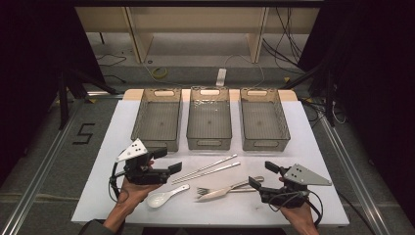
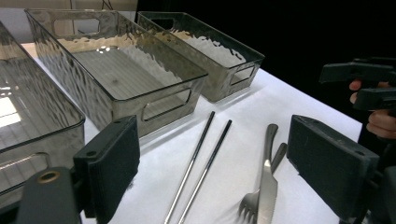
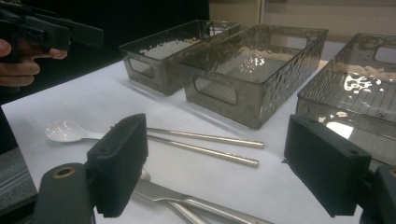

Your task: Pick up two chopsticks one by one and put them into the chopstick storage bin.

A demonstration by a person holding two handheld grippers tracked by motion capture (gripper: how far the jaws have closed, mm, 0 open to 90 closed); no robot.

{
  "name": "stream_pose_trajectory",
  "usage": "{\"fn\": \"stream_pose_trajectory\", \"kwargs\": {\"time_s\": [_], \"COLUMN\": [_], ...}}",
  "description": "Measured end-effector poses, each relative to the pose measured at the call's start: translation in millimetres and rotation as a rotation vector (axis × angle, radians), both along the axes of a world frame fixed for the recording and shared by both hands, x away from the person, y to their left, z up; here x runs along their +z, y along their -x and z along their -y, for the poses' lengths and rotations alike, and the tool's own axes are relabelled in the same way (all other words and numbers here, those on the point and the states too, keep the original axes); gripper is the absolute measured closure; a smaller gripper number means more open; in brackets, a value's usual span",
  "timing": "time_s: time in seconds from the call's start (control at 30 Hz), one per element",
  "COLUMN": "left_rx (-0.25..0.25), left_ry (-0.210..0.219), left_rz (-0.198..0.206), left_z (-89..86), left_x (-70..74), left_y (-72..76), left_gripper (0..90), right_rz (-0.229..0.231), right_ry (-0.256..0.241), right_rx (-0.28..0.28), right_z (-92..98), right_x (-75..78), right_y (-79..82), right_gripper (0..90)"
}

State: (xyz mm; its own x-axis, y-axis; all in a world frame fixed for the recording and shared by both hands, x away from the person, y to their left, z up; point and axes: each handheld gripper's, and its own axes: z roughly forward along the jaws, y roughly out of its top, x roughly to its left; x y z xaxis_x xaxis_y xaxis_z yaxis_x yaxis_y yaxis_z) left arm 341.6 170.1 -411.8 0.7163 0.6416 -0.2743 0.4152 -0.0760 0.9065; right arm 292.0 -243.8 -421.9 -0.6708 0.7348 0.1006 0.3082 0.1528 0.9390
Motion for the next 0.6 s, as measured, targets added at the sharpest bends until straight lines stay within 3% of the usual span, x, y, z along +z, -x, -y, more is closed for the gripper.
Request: {"fn": "stream_pose_trajectory", "kwargs": {"time_s": [0.4,0.6], "left_rx": [0.008,-0.036], "left_ry": [-0.092,-0.228], "left_rz": [-0.05,-0.116], "left_z": [7.8,23.5], "left_x": [5.7,9.7], "left_y": [-13.0,-25.5], "left_gripper": [17.6,18.3], "right_rz": [-0.014,-0.032], "right_ry": [-0.012,0.0], "right_rx": [-0.004,-0.004], "right_z": [2.3,0.8], "right_x": [0.3,-0.8], "right_y": [-1.6,-2.6], "right_gripper": [22.6,22.2]}}
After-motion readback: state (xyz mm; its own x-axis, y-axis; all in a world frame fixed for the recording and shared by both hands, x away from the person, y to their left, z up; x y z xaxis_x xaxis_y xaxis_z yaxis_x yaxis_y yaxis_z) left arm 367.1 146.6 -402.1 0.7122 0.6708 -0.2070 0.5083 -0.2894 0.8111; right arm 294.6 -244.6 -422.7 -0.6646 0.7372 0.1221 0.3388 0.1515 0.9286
